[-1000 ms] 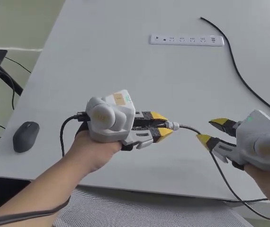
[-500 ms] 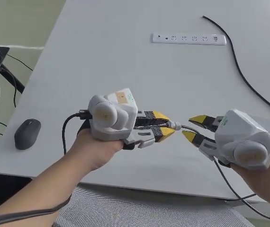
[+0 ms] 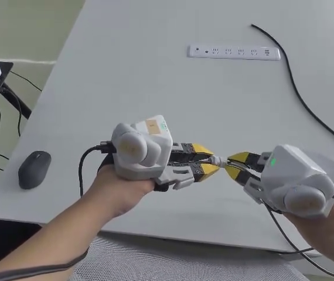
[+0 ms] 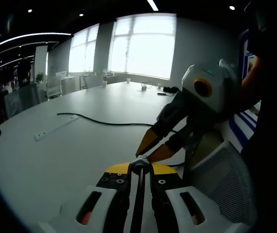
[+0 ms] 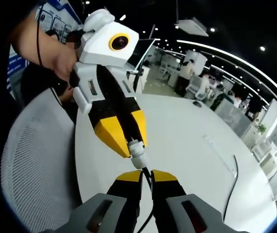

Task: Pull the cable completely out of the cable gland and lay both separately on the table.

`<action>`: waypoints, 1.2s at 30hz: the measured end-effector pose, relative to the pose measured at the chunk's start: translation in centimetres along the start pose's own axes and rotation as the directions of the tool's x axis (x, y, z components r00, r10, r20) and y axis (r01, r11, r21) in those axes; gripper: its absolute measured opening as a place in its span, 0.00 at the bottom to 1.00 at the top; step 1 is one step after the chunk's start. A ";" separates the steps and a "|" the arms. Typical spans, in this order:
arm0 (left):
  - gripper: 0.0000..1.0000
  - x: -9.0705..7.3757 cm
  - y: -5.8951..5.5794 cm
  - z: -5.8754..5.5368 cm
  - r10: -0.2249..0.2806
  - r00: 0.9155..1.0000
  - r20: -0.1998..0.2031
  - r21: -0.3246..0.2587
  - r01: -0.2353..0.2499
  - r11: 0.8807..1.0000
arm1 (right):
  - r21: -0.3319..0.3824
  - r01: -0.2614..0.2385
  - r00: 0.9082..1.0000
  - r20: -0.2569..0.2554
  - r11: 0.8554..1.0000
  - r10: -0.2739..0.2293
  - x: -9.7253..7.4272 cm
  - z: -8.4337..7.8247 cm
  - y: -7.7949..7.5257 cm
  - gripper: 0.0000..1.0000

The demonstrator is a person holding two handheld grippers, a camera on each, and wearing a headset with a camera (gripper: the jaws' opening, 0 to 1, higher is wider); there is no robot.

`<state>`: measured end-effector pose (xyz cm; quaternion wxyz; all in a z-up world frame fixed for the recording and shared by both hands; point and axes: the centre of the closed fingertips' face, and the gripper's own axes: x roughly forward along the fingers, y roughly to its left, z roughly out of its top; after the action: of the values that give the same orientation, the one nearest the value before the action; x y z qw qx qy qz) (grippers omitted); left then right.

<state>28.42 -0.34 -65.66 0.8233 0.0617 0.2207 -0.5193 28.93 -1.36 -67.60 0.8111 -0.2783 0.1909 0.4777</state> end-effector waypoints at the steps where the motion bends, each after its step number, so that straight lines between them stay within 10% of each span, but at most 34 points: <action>1: 0.15 0.0 0.0 0.0 -0.001 1.000 0.000 0.001 0.001 1.000 | 0.008 0.001 1.000 0.001 1.000 -0.001 0.0 0.0 0.0 0.02; 18: 0.15 -0.2 0.0 0.3 0.002 1.000 0.007 0.000 -0.002 1.000 | 0.146 0.015 0.999 -0.034 0.989 -0.010 0.0 -1.5 -0.6 0.01; 36: 0.15 -0.6 0.4 0.1 0.019 1.000 0.013 -0.011 -0.019 1.000 | 0.353 0.060 0.995 -0.097 0.934 -0.028 -0.7 -4.9 -1.2 0.00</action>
<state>28.61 0.30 -65.35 0.8301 0.0556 0.2174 -0.5105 29.43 -5.40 -70.71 0.8491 -0.1529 0.3042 0.4039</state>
